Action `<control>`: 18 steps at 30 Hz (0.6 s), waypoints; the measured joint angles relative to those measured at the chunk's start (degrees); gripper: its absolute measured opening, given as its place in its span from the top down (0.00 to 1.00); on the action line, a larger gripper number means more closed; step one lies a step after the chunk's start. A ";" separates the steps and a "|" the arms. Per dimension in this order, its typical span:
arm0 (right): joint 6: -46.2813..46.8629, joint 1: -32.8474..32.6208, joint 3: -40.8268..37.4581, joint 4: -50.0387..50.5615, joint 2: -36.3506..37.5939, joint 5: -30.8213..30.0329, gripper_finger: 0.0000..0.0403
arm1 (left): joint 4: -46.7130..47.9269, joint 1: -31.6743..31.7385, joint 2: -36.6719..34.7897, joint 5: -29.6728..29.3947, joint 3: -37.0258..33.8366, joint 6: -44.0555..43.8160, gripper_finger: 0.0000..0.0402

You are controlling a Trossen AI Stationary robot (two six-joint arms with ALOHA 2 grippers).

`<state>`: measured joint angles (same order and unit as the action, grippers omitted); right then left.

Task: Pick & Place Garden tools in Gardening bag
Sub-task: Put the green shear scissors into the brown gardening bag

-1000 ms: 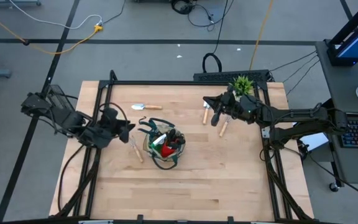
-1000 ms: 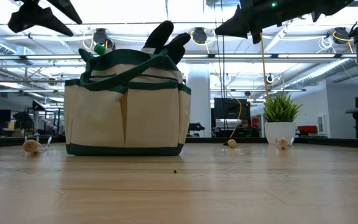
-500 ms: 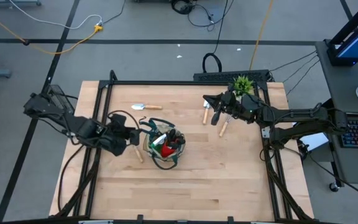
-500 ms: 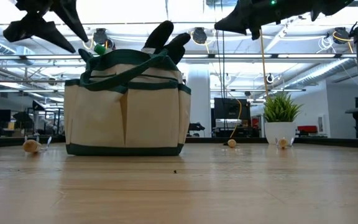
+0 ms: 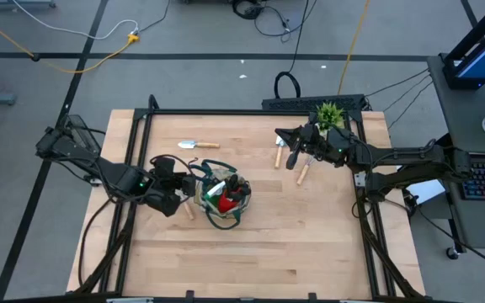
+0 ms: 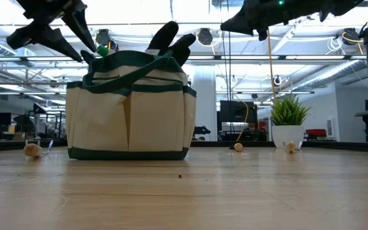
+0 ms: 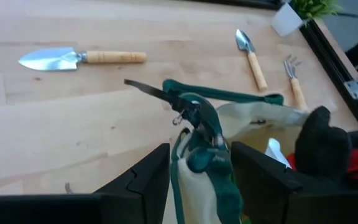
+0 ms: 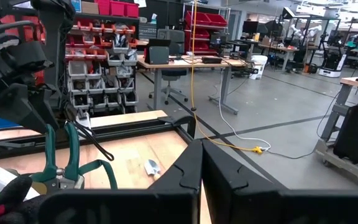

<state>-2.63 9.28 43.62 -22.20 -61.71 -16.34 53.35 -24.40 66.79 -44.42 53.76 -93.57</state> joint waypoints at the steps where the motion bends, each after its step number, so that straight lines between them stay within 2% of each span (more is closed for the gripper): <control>1: 0.00 0.00 0.00 0.00 0.00 0.00 1.00 | 0.13 0.00 0.49 -0.68 0.00 -0.22 0.56; 15: 0.00 0.00 0.00 -0.11 0.00 0.00 1.00 | 0.14 2.23 6.94 -3.79 0.00 -2.99 0.57; 18: 0.00 0.00 0.00 -0.11 0.00 0.00 1.00 | 0.05 2.84 7.15 -4.11 0.00 -2.73 0.62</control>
<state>-2.63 9.28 43.62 -22.31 -61.71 -16.34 53.41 -21.57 73.94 -48.53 53.76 -96.30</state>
